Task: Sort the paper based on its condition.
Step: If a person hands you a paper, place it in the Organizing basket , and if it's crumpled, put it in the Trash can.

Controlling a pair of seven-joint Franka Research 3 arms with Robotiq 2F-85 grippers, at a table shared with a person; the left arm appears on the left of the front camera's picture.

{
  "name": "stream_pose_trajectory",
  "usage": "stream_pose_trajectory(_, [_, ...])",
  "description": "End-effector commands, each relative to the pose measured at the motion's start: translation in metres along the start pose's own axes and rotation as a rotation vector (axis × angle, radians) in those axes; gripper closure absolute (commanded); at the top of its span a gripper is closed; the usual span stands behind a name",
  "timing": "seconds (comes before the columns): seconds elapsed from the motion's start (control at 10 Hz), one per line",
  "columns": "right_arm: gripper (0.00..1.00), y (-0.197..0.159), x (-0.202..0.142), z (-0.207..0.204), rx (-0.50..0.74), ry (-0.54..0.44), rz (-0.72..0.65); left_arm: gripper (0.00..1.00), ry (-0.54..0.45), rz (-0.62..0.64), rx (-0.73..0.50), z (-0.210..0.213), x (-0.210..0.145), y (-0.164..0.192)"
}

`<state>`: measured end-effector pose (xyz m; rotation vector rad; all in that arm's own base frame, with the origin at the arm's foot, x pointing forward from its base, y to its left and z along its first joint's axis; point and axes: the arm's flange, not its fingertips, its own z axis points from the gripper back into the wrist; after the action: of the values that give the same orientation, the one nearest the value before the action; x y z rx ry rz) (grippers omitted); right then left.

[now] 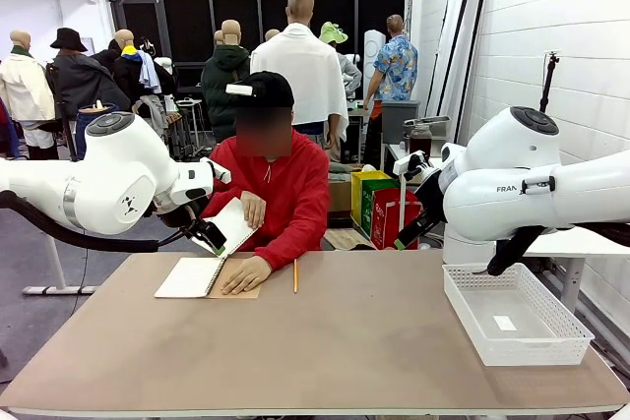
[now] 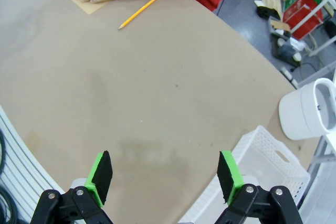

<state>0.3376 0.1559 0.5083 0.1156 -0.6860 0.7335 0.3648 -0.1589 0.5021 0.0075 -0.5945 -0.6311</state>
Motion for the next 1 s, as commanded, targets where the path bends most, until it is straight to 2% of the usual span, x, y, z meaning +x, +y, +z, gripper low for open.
stream_pose_trajectory(0.0, [0.0,-0.0001,0.0007,-0.0001,-0.007,-0.004,0.005,0.0,-0.003,-0.006,-0.003,-0.0016,0.0002,0.0007])
stream_pose_trajectory(0.9, [0.0,-0.0001,0.0007,-0.0001,-0.007,-0.004,0.005,0.0,-0.003,-0.006,-0.003,-0.0016,0.0002,0.0007])
